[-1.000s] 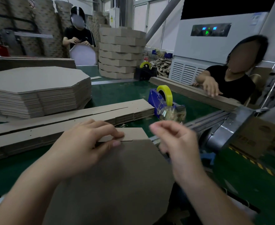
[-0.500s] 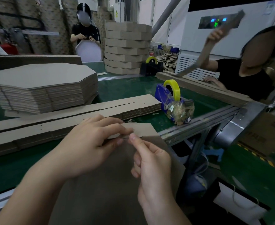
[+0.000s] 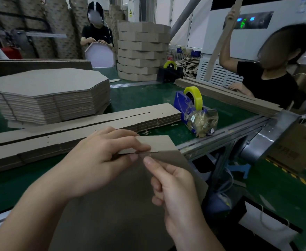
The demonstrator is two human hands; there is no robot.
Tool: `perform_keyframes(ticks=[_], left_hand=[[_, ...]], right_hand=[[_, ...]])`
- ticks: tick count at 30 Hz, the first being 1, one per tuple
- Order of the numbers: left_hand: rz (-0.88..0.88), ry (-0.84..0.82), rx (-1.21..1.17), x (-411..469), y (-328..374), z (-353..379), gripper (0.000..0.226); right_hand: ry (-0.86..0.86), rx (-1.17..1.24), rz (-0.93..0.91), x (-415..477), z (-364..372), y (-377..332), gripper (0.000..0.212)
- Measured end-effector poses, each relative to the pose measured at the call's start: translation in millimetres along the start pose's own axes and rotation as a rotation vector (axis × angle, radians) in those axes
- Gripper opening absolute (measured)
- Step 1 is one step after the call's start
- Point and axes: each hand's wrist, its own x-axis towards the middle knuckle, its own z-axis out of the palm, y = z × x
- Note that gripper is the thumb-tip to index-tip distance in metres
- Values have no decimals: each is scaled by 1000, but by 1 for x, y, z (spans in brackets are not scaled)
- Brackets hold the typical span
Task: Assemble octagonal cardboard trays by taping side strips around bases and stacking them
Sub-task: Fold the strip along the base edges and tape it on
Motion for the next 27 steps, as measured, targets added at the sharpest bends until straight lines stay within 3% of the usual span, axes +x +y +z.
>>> perform_keyframes(ticks=[4,9,14,16,18,20,23,27], left_hand=[[-49,33,-33,3,7,1,44],[-99,197,181,7,22,13,29],[-54,227,201,4,17,16,22],[-37,242,243,0,14,15,20],[-30,199,310,-3,12,14,27],[-54,139,354,-6,12,12,35],[-91,57,392,-11,16,8,50],[-67,23,476,-13,25,1,57]], right_hand=[[-22,-2,-32,-3,1,2,20],[-35,-38,-41,-4,0,5,22],[-47,-262,110,-9,-9,26,29],[-1,-213,-48,-11,-13,27,31],[144,-208,-431,-5,-22,21,23],[239,-401,-745,4,-26,6,13],[214,-658,-844,18,-27,-2,29],[145,-711,-916,14,-24,-3,33]])
